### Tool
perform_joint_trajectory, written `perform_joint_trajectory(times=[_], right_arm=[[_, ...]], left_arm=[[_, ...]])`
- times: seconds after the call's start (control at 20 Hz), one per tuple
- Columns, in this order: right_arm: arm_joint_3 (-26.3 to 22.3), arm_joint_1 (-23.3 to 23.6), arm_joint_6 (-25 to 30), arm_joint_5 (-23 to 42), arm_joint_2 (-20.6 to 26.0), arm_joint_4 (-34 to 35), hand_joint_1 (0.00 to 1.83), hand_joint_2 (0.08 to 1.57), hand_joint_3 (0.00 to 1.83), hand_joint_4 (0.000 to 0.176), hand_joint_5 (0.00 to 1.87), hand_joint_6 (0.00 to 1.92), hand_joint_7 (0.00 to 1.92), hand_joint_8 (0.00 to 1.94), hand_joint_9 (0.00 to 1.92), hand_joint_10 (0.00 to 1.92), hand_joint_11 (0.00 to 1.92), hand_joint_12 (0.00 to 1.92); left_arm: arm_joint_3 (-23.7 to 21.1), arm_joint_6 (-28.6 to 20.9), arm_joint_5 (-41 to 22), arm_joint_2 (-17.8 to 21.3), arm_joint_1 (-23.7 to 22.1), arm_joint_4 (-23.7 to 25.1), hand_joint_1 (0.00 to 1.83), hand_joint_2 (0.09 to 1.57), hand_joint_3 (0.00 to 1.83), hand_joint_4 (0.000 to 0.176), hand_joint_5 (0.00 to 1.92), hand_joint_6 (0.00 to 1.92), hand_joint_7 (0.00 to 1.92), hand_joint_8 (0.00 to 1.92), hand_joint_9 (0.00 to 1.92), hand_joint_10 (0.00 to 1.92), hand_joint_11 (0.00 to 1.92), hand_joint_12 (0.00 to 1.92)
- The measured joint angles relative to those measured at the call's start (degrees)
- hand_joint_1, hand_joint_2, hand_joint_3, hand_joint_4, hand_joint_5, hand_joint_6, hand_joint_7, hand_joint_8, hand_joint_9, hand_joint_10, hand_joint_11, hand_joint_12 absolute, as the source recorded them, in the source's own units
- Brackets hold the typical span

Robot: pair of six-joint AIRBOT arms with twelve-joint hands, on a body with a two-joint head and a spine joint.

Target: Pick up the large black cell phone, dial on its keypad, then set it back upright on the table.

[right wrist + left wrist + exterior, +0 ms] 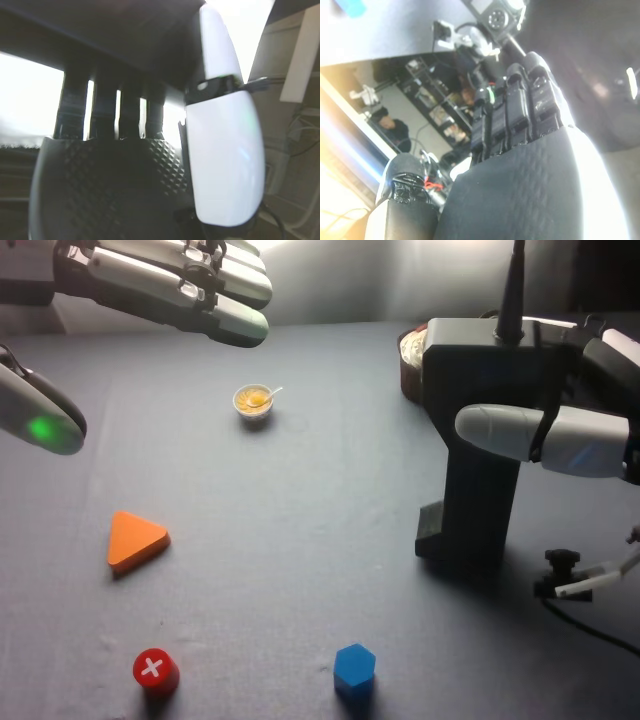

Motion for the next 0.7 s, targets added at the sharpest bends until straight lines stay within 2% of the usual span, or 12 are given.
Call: perform_joint_trajectory(times=[0.1, 0.25, 0.4, 0.45, 0.5, 0.55, 0.6, 0.65, 0.7], right_arm=[[0.3, 0.5, 0.0, -0.6, 0.1, -0.1, 1.37, 1.16, 0.00, 0.000, 0.95, 0.80, 0.85, 1.26, 0.82, 1.43, 0.83, 1.42], [1.0, 1.9, -0.2, -1.9, 0.4, -2.5, 1.36, 1.17, 0.00, 0.000, 0.95, 0.78, 0.82, 1.31, 0.79, 1.47, 0.80, 1.50], [1.4, 4.2, -0.3, -2.8, 0.9, -3.9, 1.37, 1.14, 0.00, 0.000, 0.94, 0.82, 0.87, 1.20, 0.86, 1.38, 0.87, 1.43], [1.5, 5.2, -0.3, -3.1, 1.1, -4.3, 1.37, 1.15, 0.00, 0.000, 0.95, 0.82, 0.86, 1.21, 0.85, 1.40, 0.85, 1.46], [1.5, 5.6, -0.3, -3.3, 1.1, -4.5, 1.37, 1.15, 0.00, 0.000, 0.95, 0.82, 0.86, 1.21, 0.85, 1.40, 0.85, 1.46], [1.5, 6.8, -0.3, -4.3, 1.2, -5.2, 1.36, 1.16, 0.00, 0.000, 0.94, 0.84, 0.83, 1.26, 0.82, 1.44, 0.80, 1.55], [1.5, 7.4, -0.3, -4.8, 1.2, -5.9, 1.36, 1.16, 0.00, 0.000, 0.93, 0.86, 0.83, 1.25, 0.83, 1.43, 0.80, 1.56], [1.5, 8.2, -0.3, -5.3, 1.2, -6.7, 1.37, 1.14, 0.00, 0.000, 1.03, 0.66, 0.86, 1.25, 0.84, 1.46, 0.79, 1.59], [1.5, 9.3, -0.3, -6.1, 1.2, -7.4, 1.37, 1.16, 0.00, 0.000, 0.97, 0.76, 0.83, 1.29, 0.82, 1.44, 0.79, 1.54]], left_arm=[[0.0, 0.0, 0.0, 0.0, 0.0, 0.0, 0.00, 1.17, 0.00, 0.034, 0.19, 0.00, 0.14, 0.00, 0.14, 0.01, 0.00, 0.39], [0.0, 0.0, 0.1, 0.0, 0.0, 0.0, 0.00, 1.18, 0.00, 0.029, 0.18, 0.00, 0.14, 0.00, 0.13, 0.00, 0.00, 0.37], [0.0, 0.0, 0.1, 0.0, 0.0, 0.1, 0.00, 1.19, 0.01, 0.026, 0.21, 0.01, 0.16, 0.01, 0.12, 0.00, 0.00, 0.32], [0.0, 0.0, 0.1, 0.0, -0.1, 0.1, 0.00, 1.23, 0.01, 0.040, 0.27, 0.02, 0.21, 0.01, 0.13, 0.01, 0.00, 0.36], [0.0, 0.0, 0.1, 0.0, -0.1, 0.1, 0.00, 1.23, 0.01, 0.040, 0.27, 0.02, 0.21, 0.01, 0.13, 0.01, 0.00, 0.36], [0.0, -0.2, 0.1, 0.0, -0.1, 0.1, 0.22, 1.27, 0.00, 0.026, 0.32, 0.01, 0.30, 0.01, 0.22, 0.02, 0.00, 0.60], [0.0, -0.4, 0.0, 0.0, -0.1, 0.1, 0.29, 1.28, 0.00, 0.027, 0.31, 0.00, 0.33, 0.01, 0.29, 0.03, 0.00, 0.74], [0.0, -0.5, 0.0, 0.0, -0.1, 0.1, 0.49, 1.27, 0.00, 0.039, 0.37, 0.01, 0.49, 0.02, 0.51, 0.10, 0.07, 1.06], [0.0, -0.5, -0.1, 0.0, -0.2, 0.4, 0.77, 1.25, 0.00, 0.064, 0.39, 0.00, 0.66, 0.01, 0.64, 0.49, 0.21, 1.34]])
